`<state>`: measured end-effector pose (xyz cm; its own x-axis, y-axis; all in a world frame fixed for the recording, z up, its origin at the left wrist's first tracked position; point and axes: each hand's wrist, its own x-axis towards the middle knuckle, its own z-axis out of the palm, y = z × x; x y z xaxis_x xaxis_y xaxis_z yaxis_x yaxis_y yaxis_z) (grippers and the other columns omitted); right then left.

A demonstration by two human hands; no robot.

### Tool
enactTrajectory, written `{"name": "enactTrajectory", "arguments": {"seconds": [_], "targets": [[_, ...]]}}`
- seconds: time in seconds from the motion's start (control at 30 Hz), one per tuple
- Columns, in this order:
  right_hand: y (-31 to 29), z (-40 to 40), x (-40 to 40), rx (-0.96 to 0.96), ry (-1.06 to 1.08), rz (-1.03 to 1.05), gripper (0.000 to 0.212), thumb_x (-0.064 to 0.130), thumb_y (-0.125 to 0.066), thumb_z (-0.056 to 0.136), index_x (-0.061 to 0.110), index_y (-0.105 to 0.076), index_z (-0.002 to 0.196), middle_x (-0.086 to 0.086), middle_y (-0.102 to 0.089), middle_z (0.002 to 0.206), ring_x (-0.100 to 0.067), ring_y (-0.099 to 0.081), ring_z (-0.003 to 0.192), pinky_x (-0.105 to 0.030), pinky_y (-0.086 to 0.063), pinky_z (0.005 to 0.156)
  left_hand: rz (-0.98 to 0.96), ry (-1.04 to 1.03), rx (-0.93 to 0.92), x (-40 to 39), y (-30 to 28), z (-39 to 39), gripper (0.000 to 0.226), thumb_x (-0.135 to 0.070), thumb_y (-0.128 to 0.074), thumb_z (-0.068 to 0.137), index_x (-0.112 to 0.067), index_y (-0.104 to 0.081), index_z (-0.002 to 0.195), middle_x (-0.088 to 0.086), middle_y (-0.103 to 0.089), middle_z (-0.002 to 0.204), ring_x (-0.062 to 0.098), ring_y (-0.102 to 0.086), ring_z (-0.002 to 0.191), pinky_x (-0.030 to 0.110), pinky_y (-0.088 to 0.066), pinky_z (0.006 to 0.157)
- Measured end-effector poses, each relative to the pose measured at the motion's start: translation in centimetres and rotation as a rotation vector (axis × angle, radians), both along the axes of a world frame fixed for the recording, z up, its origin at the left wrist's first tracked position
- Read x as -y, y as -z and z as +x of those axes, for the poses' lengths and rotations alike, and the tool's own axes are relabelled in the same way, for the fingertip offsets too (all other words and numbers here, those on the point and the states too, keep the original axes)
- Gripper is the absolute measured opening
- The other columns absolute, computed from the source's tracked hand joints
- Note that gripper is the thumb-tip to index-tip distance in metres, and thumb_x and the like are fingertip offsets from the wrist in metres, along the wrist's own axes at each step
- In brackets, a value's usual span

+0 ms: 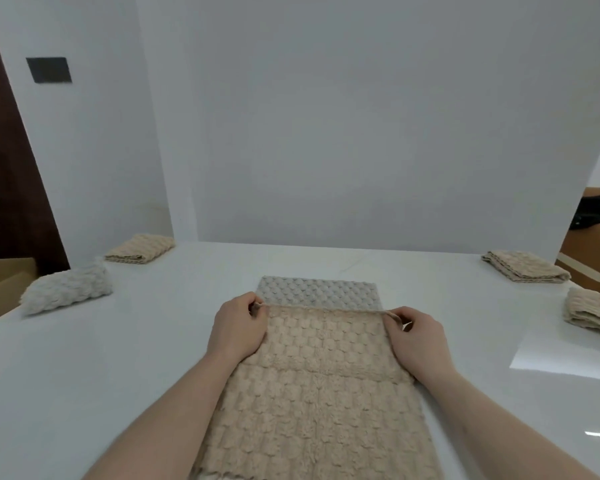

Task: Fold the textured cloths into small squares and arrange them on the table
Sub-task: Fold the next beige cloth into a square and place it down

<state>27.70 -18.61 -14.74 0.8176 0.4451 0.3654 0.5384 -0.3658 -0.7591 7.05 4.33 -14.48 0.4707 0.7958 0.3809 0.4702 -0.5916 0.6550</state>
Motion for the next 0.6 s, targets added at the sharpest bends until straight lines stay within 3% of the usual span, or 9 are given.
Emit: {"name": "enactTrajectory", "arguments": {"seconds": [0.33, 0.5, 0.6], "targets": [[-1.8, -1.6, 1.2, -0.028, -0.033, 0.082, 0.014, 0.028, -0.068, 0.094, 0.033, -0.075, 0.082, 0.017, -0.073, 0.085, -0.007, -0.064, 0.074, -0.023, -0.044, 0.066, -0.061, -0.030, 0.198, 0.5, -2.2, -1.9, 0.008, -0.035, -0.068, 0.092, -0.030, -0.072, 0.088, -0.013, -0.061, 0.101, 0.013, -0.061, 0.092, 0.027, -0.042, 0.080], [-5.0, -3.3, 2.7, 0.029, -0.087, 0.110, 0.014, 0.021, -0.068, 0.093, 0.031, -0.076, 0.087, 0.015, -0.074, 0.085, -0.003, -0.057, 0.062, -0.019, -0.043, 0.062, -0.064, 0.112, 0.235, 2.1, -6.4, -4.6, 0.008, -0.034, -0.067, 0.095, -0.031, -0.073, 0.092, -0.019, -0.070, 0.099, 0.010, -0.063, 0.067, 0.031, -0.051, 0.074], [-6.4, -4.7, 4.8, 0.054, -0.132, 0.091, 0.016, 0.021, -0.067, 0.094, 0.031, -0.075, 0.086, 0.014, -0.075, 0.084, -0.005, -0.062, 0.066, -0.023, -0.048, 0.065, -0.114, 0.165, 0.223, 3.7, -7.7, -7.0, 0.012, -0.028, -0.064, 0.096, -0.030, -0.072, 0.088, -0.015, -0.072, 0.093, 0.012, -0.070, 0.070, 0.035, -0.058, 0.076]]}}
